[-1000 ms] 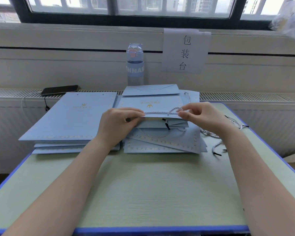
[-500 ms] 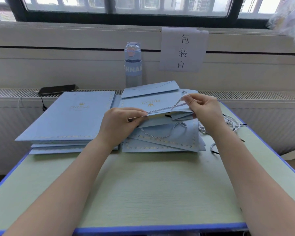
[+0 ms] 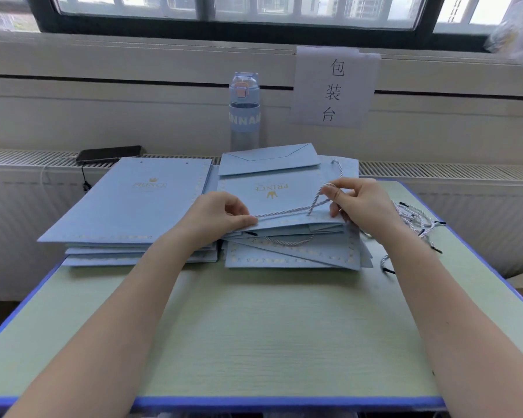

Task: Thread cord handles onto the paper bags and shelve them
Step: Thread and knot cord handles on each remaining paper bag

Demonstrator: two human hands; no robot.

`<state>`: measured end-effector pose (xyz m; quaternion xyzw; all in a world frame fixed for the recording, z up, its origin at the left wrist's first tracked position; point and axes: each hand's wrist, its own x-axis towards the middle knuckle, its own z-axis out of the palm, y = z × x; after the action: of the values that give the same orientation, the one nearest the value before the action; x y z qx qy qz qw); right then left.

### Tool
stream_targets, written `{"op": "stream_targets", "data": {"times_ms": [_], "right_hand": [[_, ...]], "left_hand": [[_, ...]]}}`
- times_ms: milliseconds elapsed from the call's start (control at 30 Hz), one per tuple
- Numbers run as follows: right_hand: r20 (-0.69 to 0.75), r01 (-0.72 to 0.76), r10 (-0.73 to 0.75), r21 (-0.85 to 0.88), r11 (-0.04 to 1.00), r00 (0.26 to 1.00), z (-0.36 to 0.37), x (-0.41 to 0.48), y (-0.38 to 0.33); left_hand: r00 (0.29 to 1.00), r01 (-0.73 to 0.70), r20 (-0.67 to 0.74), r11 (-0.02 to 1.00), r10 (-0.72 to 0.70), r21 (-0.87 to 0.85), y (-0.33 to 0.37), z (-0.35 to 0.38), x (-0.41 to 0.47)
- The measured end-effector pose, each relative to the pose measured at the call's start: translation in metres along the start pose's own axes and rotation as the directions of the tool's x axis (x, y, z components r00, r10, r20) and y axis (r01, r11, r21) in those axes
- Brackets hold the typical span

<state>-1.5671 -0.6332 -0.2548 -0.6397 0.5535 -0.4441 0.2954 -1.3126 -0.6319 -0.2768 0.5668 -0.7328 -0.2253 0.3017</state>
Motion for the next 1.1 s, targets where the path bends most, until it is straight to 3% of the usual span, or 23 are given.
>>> {"op": "stream_targets", "data": {"times_ms": [67,200,300,433,500,600,700,767,833,1000,1100], "right_hand": [[0.003,-0.016,0.016,0.007,1.000,1.000,0.000,-0.001,0.001],[-0.004,-0.034,0.034,0.010,0.999,0.999,-0.001,-0.001,0.000],[-0.012,-0.030,0.030,0.012,0.999,0.999,-0.001,0.000,0.000],[-0.001,0.005,-0.005,-0.053,0.999,1.000,-0.002,0.003,0.003],[-0.092,0.073,-0.092,-0.198,0.978,0.991,-0.005,0.005,0.006],[-0.136,0.218,-0.268,-0.302,0.928,0.954,-0.010,0.000,0.003],[0.198,0.343,-0.298,-0.255,0.904,0.934,-0.004,-0.005,0.000],[0.441,0.385,-0.200,-0.382,0.840,0.875,0.007,-0.005,0.003],[0.510,0.439,-0.169,-0.472,0.764,0.843,0.016,-0.003,0.009],[0.409,0.459,-0.288,-0.421,0.782,0.866,0.011,0.000,0.013],[0.221,0.553,-0.508,-0.389,0.737,0.833,0.008,0.001,0.012]], "left_hand": [[0.999,0.012,-0.036,0.999,-0.014,-0.033,0.001,0.000,0.000],[0.988,0.045,-0.128,0.944,-0.091,-0.327,0.001,0.000,0.001],[0.985,0.031,-0.143,0.922,-0.093,-0.385,0.001,0.003,0.002],[0.978,-0.015,-0.200,0.951,-0.050,-0.309,0.005,0.005,0.002],[0.972,-0.092,-0.232,0.970,0.038,-0.224,0.007,0.002,0.000],[0.975,-0.218,-0.040,0.976,0.217,-0.026,0.002,0.000,-0.003],[0.975,-0.184,0.158,0.968,0.158,0.168,-0.006,0.012,-0.003],[0.981,-0.159,0.141,0.966,0.132,0.202,-0.009,0.019,-0.001],[0.983,-0.153,0.133,0.963,0.126,0.222,-0.008,0.018,0.001],[0.974,-0.226,0.064,0.960,0.218,0.166,-0.008,0.009,-0.001],[0.930,-0.338,-0.101,0.930,0.354,0.146,-0.007,0.005,-0.002]]}}
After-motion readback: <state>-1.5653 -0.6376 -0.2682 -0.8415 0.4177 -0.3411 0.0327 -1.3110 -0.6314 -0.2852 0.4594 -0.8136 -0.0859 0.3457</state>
